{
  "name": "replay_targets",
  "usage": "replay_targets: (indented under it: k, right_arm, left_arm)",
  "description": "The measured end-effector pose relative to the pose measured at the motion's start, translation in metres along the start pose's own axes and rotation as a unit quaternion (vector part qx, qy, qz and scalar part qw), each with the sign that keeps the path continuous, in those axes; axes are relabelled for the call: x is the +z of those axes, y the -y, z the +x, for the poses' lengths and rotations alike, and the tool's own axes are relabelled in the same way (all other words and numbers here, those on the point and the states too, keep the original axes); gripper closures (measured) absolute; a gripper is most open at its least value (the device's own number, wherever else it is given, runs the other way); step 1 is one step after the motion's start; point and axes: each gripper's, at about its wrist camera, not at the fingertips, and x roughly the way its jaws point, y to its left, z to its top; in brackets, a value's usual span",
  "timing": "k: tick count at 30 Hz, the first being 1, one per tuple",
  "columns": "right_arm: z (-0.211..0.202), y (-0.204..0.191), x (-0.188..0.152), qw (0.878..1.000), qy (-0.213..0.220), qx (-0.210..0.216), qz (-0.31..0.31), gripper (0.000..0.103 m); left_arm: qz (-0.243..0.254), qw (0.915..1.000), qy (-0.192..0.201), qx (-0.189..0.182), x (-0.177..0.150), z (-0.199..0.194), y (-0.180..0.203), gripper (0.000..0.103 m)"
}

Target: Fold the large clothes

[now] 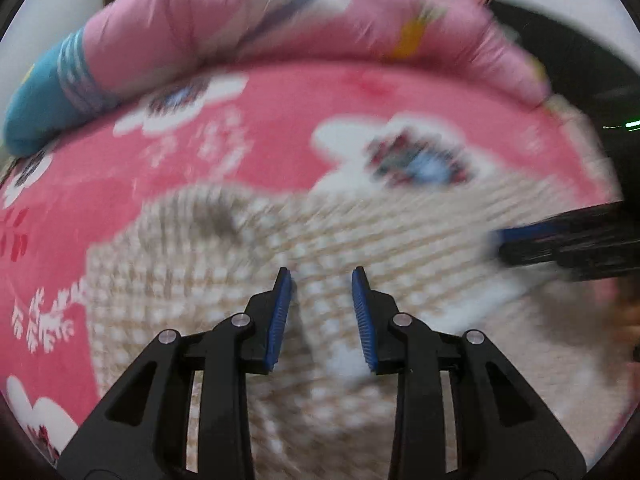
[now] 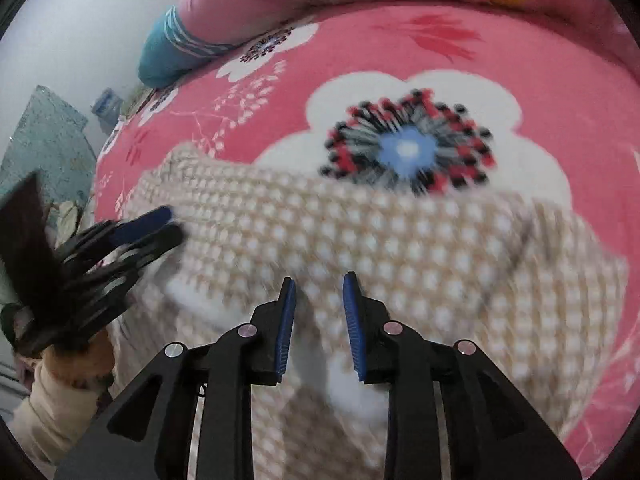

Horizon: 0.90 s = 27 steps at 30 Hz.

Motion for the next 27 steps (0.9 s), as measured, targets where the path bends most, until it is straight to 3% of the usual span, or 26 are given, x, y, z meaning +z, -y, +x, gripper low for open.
replay_targets:
  k: [3, 6, 7, 12, 17, 20, 22, 25, 27]
  right_arm:
    - [-0.030, 0.017, -0.010, 0.999, 0.006, 0.015, 0.040, 0.077]
    - [-0.049, 0.027, -0.004, 0.997, 0.033, 0.001, 0.063, 0.060]
    - [-0.050, 0.034, -0.002, 0.997, 0.037, -0.005, 0.067, 0.059]
    - [-0.020, 0.053, 0.012, 0.993, 0.017, 0.002, 0.113, 0.059]
    - [-0.018, 0.044, 0.021, 0.993, 0.063, -0.013, 0.103, 0.082]
    - [-0.004, 0.050, 0.019, 0.993, 0.046, -0.071, 0.078, 0.083]
    - [-0.001, 0.050, 0.016, 0.994, 0.036, -0.077, 0.069, 0.081]
    - [-0.024, 0.042, 0.014, 0.992, 0.038, -0.085, 0.080, 0.074]
    - [-0.045, 0.020, 0.013, 0.992, 0.060, -0.102, 0.045, 0.073]
  left_arm:
    - [-0.029, 0.9989, 0.019, -0.034, -0.010, -0.003, -0.017, 0.064]
    - [-0.045, 0.9970, 0.022, -0.058, -0.014, -0.003, -0.027, 0.064]
    - [-0.045, 0.9970, 0.024, -0.058, -0.015, -0.003, -0.027, 0.064]
    - [-0.044, 0.9969, 0.028, -0.059, -0.018, -0.002, -0.026, 0.064]
    - [-0.045, 0.9963, 0.037, -0.064, -0.021, -0.003, -0.028, 0.063]
    - [-0.041, 0.9964, 0.042, -0.061, -0.022, -0.003, -0.028, 0.062]
    - [-0.039, 0.9965, 0.041, -0.061, -0.021, -0.004, -0.028, 0.062]
    - [-0.037, 0.9970, 0.036, -0.058, -0.020, -0.007, -0.027, 0.062]
    - [-0.033, 0.9979, 0.031, -0.047, -0.016, -0.016, -0.027, 0.062]
